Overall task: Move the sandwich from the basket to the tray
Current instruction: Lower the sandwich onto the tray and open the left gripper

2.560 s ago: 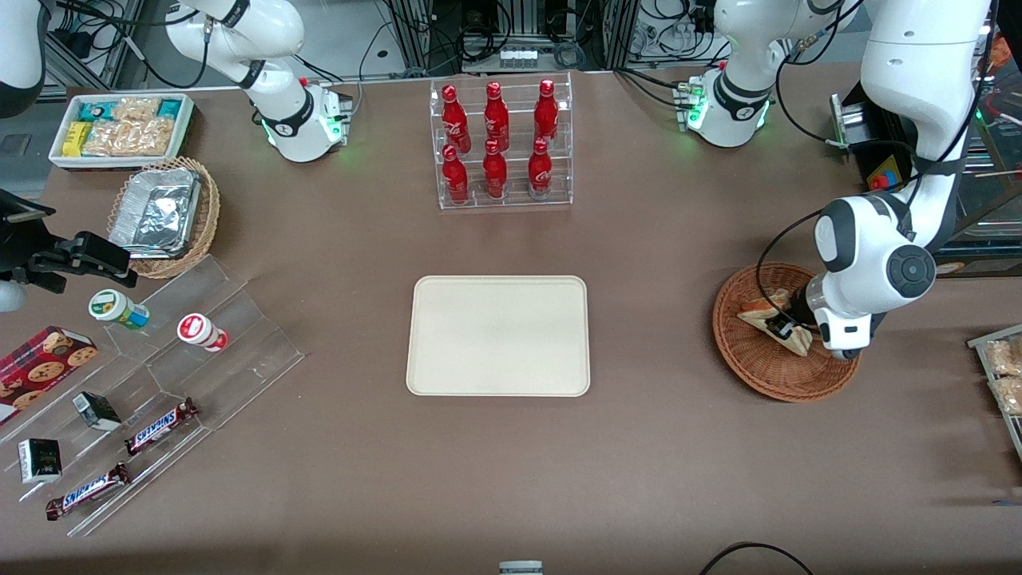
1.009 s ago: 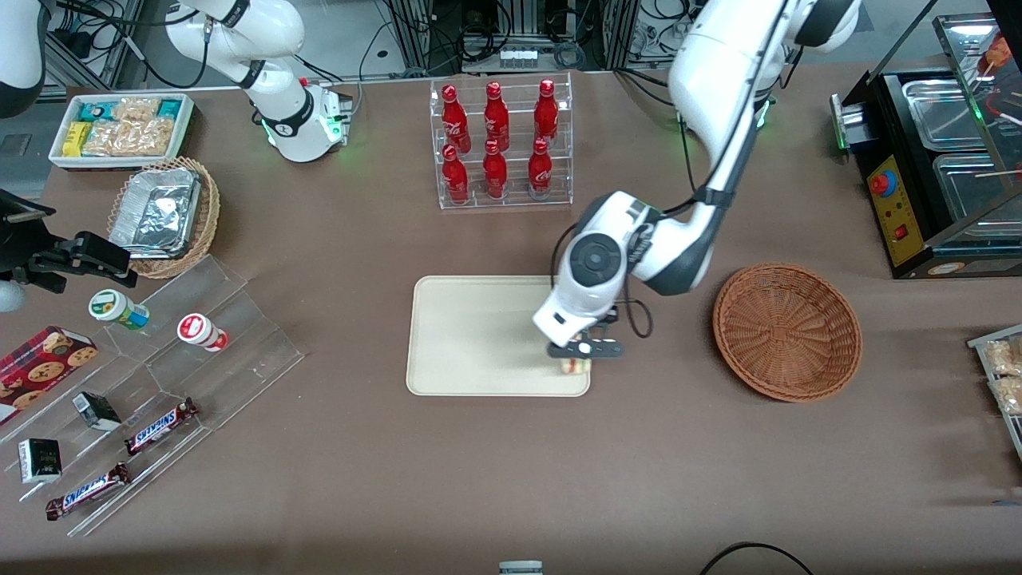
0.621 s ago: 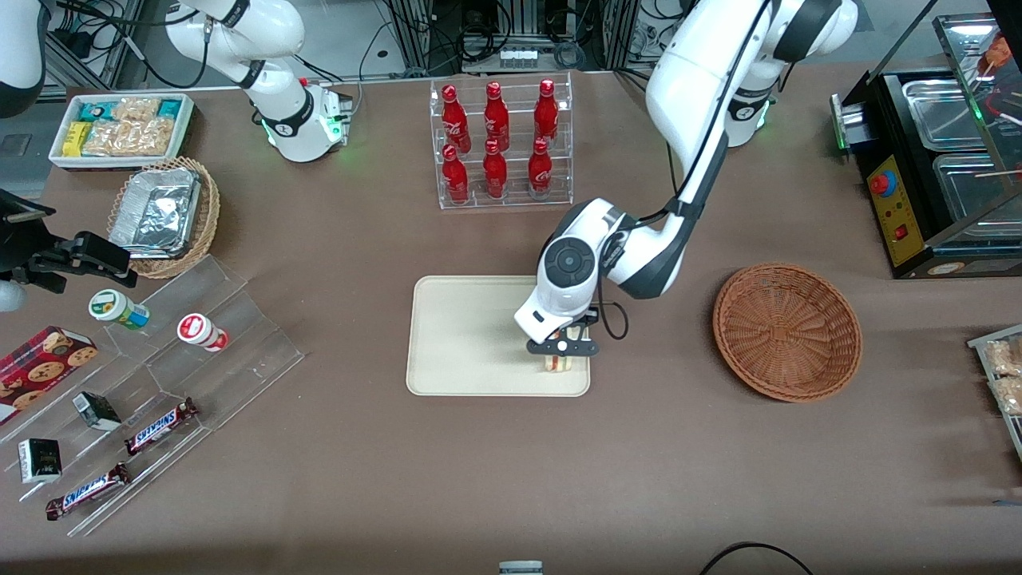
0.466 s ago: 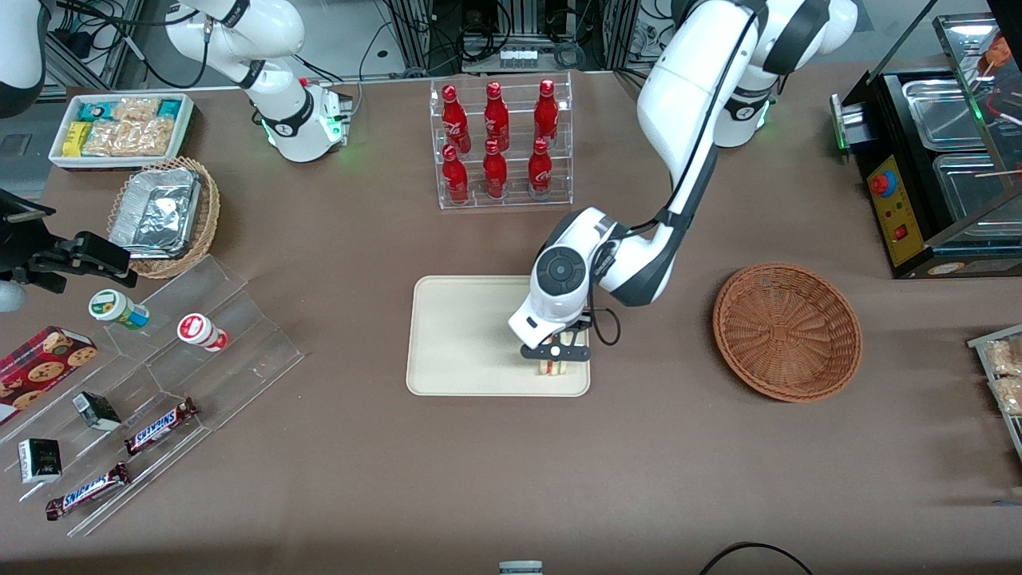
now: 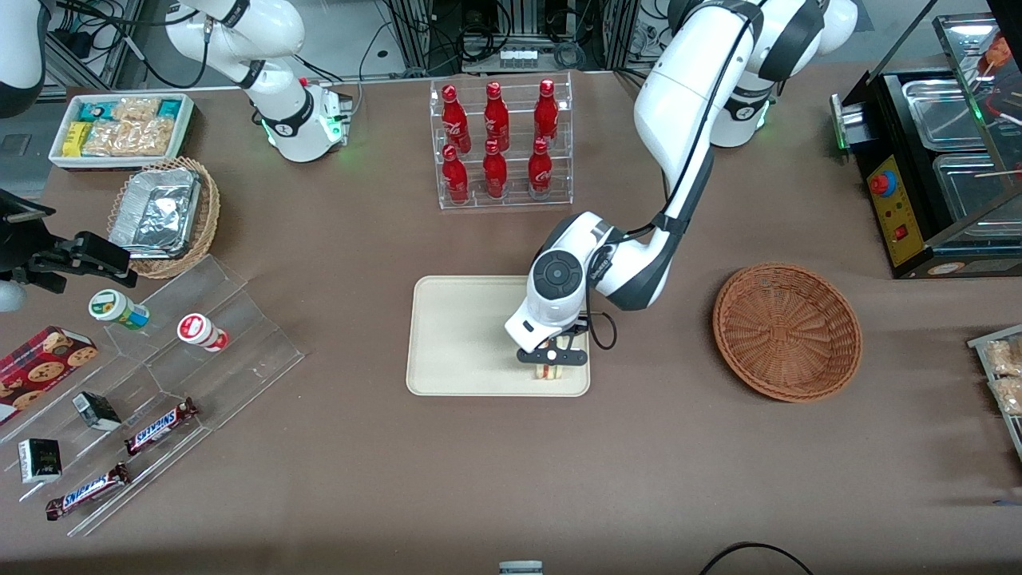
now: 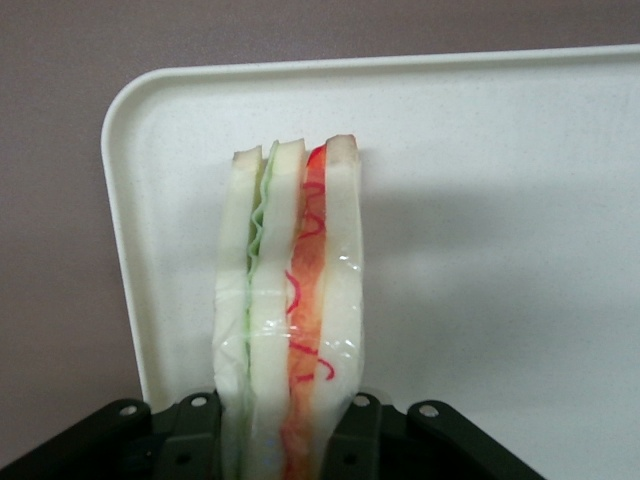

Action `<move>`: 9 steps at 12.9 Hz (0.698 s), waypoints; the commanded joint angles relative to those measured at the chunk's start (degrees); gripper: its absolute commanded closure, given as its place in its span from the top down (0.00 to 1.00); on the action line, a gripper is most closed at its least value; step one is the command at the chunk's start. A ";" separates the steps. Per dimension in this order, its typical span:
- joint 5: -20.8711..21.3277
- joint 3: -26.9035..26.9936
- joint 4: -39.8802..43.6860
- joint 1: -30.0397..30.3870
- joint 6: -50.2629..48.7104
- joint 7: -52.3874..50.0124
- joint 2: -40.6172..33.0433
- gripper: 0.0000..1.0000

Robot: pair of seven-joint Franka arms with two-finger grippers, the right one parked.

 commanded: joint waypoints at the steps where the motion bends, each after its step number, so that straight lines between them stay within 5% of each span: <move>1: -0.85 0.82 1.50 -0.96 -0.28 0.02 0.93 0.36; 6: -0.94 0.91 1.49 -0.70 -0.72 -0.33 -0.38 0.93; 9: -0.94 1.26 1.49 -0.08 -3.87 -0.51 -4.24 1.00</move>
